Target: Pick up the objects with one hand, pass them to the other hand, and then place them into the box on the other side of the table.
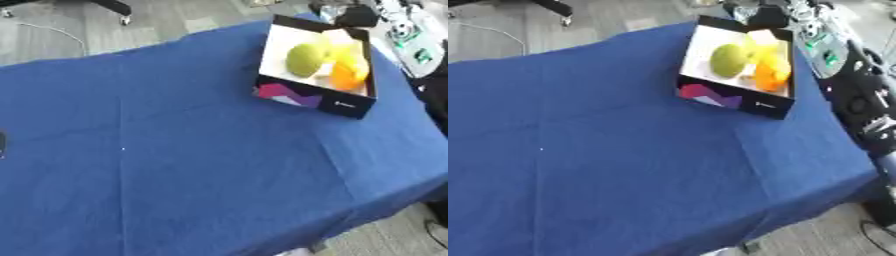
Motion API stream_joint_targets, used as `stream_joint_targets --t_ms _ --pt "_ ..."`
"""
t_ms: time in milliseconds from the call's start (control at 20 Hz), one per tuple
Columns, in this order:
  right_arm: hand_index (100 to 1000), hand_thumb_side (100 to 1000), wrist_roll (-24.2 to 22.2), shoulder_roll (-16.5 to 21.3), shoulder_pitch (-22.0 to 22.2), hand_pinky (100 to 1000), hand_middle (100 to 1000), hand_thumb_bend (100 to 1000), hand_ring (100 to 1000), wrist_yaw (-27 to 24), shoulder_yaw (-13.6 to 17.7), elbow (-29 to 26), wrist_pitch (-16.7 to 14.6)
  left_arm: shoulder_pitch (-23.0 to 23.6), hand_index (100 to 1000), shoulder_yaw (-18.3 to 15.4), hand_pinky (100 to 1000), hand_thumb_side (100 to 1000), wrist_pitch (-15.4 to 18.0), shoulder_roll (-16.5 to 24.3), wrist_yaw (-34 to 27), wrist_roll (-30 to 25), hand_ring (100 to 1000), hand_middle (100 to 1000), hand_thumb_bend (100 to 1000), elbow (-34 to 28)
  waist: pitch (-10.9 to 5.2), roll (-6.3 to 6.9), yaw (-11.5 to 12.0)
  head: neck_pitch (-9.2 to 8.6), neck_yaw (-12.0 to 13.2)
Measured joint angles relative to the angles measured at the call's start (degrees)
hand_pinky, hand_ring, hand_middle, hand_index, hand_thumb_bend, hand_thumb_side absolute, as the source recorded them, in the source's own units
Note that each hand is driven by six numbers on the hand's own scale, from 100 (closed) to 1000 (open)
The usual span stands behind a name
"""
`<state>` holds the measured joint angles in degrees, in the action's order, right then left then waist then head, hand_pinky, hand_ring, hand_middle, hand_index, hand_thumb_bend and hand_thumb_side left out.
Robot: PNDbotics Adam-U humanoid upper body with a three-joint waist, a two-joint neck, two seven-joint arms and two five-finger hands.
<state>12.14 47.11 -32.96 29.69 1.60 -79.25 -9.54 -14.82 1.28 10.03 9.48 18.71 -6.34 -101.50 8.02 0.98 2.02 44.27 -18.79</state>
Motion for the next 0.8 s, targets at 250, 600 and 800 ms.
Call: stream_joint_targets --t_ms 250,600,800 --pt "1000 439 2.93 -7.79 6.77 757 795 172 901 -1.88 1.29 -17.06 3.10 0.18 691 -0.79 766 604 -0.18 -0.42 -0.05 2.14 538 564 406 0.03 0.00 -0.14 -1.47 0.00 9.23" --pt "1000 460 3.91 -27.03 16.25 704 754 100 883 -4.30 -2.19 -32.59 3.39 0.02 688 -1.12 767 596 0.32 -1.01 -1.90 7.55 544 569 405 0.00 0.00 -0.52 -3.96 0.00 20.39" --pt "1000 476 3.96 -34.59 20.18 686 748 100 884 -3.67 -6.09 -32.62 0.77 0.26 688 -1.05 768 596 0.96 -1.29 -2.73 9.46 546 571 403 -0.09 0.00 -0.73 -4.80 -0.01 23.46"
